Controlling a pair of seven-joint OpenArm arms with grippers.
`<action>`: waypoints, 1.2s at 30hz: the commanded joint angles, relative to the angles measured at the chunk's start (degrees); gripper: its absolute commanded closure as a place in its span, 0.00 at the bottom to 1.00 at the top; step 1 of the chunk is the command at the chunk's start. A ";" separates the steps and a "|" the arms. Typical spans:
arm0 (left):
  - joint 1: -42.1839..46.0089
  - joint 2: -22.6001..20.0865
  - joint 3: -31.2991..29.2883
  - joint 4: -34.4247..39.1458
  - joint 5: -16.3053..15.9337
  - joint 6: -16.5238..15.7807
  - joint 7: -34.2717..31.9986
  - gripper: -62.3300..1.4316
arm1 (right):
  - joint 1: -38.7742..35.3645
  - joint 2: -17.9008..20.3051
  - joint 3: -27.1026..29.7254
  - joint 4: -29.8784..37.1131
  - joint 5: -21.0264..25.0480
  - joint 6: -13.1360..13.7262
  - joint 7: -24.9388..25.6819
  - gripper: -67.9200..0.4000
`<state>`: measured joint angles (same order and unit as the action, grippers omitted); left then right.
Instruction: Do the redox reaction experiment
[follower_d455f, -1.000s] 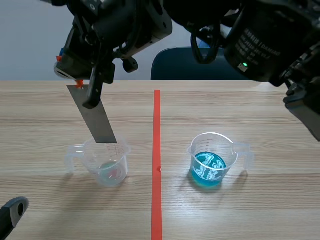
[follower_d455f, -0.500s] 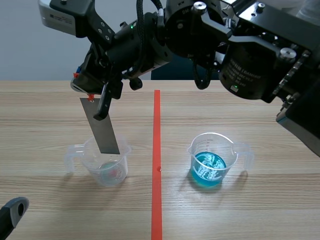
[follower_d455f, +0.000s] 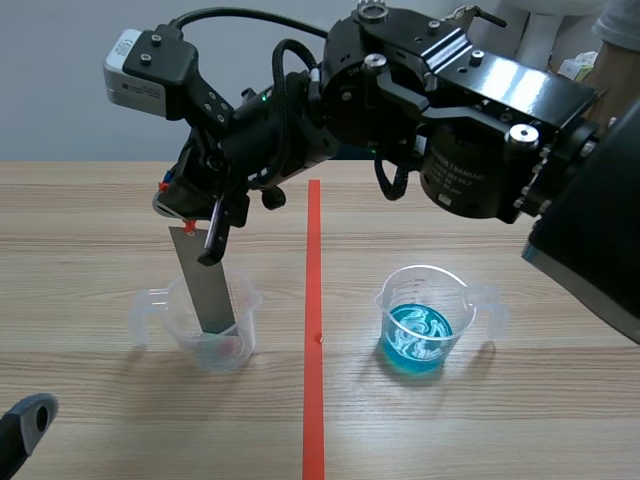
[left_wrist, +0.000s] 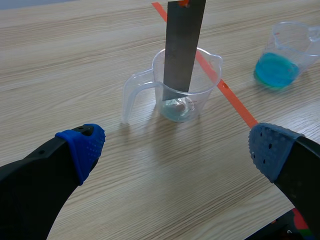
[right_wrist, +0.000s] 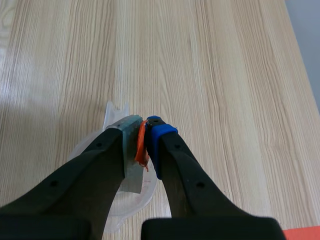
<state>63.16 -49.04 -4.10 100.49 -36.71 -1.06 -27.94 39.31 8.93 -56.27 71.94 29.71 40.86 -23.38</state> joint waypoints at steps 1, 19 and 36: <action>-0.17 0.42 -0.22 0.57 -0.15 0.11 -0.98 0.01 | 0.35 -0.22 0.20 0.76 -0.37 1.18 0.57 0.99; -0.17 0.42 -0.22 0.57 -0.15 0.11 -0.98 0.01 | -0.44 -0.24 0.22 0.74 -2.60 1.86 0.44 0.99; -0.17 0.44 -0.22 0.57 -0.15 0.11 -0.98 0.01 | -0.44 -1.68 0.22 0.74 -2.54 1.86 -0.15 0.75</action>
<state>63.16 -49.01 -4.10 100.49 -36.71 -1.04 -27.97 38.06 7.90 -56.27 71.94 26.96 42.15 -24.05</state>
